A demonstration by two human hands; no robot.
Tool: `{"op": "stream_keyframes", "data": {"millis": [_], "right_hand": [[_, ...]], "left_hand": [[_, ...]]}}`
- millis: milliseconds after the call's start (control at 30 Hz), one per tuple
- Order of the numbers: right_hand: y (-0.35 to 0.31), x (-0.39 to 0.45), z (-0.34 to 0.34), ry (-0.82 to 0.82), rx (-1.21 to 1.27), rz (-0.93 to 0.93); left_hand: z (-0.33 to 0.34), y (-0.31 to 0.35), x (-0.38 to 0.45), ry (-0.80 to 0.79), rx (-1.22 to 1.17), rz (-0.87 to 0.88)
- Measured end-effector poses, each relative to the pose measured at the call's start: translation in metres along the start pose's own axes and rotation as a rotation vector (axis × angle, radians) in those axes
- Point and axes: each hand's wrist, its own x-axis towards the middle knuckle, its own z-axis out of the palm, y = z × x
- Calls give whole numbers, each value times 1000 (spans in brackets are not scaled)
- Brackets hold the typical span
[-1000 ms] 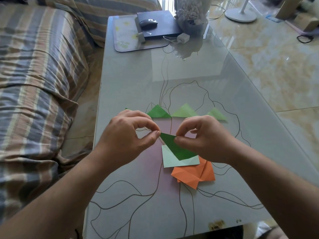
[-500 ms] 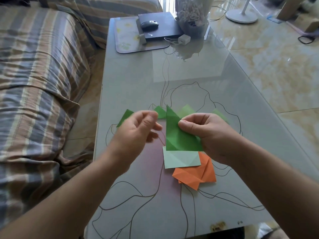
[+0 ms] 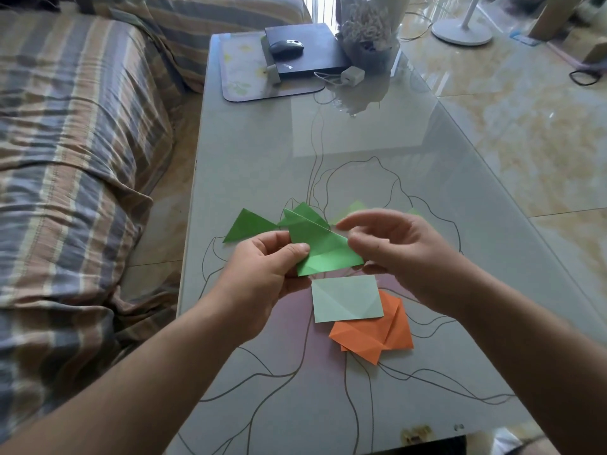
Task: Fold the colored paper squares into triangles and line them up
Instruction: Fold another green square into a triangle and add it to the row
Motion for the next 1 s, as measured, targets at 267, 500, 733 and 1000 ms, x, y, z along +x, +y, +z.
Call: {"op": "stream_keyframes", "data": {"millis": [267,500,733,1000], "right_hand": [[6,-3,9,-1,-266,-121],[21,3,19,170,-27,-124],[13,1,26,279,36,-157],[1,1,32,300,169,-87]], "left_hand": [[3,5,-7,-34,-60,6],[2,4,-12,-51,-45,37],[6,5,-14,-93,-89,35],[8,7,-16,-12,62,184]]}}
